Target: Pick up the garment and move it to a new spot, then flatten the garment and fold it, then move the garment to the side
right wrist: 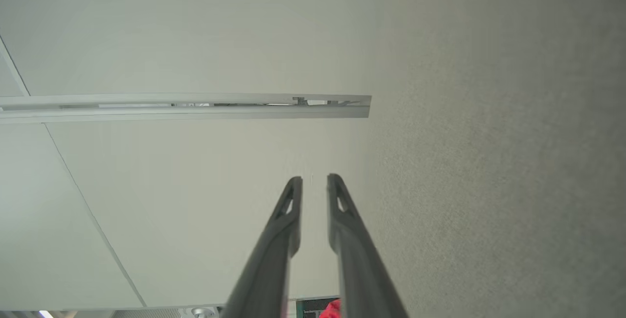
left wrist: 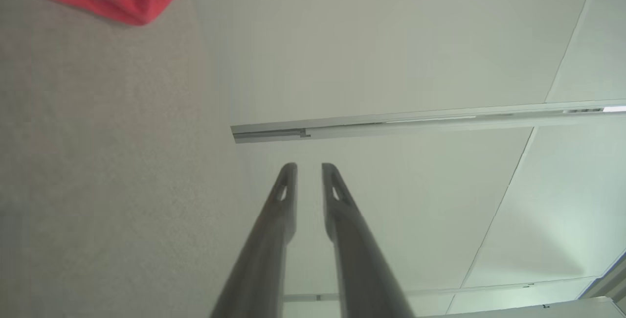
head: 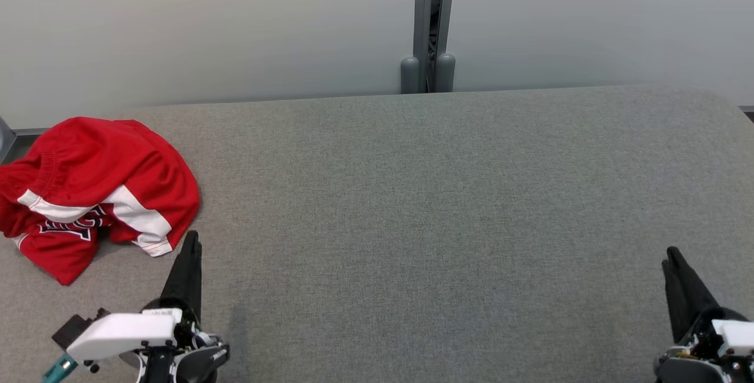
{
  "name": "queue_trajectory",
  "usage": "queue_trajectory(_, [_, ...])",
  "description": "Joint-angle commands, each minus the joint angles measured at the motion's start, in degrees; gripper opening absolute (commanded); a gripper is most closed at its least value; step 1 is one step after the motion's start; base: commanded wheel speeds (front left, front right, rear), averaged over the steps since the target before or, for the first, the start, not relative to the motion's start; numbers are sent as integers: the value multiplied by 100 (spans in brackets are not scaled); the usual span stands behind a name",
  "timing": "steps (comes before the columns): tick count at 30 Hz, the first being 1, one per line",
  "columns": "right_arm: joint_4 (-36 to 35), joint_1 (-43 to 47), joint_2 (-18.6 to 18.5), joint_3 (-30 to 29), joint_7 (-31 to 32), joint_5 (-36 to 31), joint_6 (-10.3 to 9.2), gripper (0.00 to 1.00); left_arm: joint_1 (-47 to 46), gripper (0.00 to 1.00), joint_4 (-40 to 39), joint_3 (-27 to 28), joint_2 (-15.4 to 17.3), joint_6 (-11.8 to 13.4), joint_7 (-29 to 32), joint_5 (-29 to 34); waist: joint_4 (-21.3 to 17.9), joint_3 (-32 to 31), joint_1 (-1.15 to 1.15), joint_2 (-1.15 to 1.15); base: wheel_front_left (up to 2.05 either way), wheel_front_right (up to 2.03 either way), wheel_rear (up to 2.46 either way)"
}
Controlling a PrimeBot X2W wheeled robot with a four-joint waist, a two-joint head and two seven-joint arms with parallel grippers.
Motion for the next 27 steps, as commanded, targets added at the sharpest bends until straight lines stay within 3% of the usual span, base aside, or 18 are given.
queue_trajectory(1, [30, 34, 35, 16, 0, -2, -2, 100, 41, 100, 39, -6, -11, 1, -1, 0, 0, 0, 0, 0, 0, 0, 0])
queue_trajectory(16, [64, 54, 331, 104, -88, -335, -6, 100, 76, 100, 95, -304, -20, -31, -253, 83, 0, 17, 0, 0, 0, 0, 0])
queue_trajectory(27, [129, -83, 300, 287, -346, -1330, 1, 100, -56, 100, 95, -461, 45, -56, -547, 1220, 13, 15, 0, 0, 0, 0, 0])
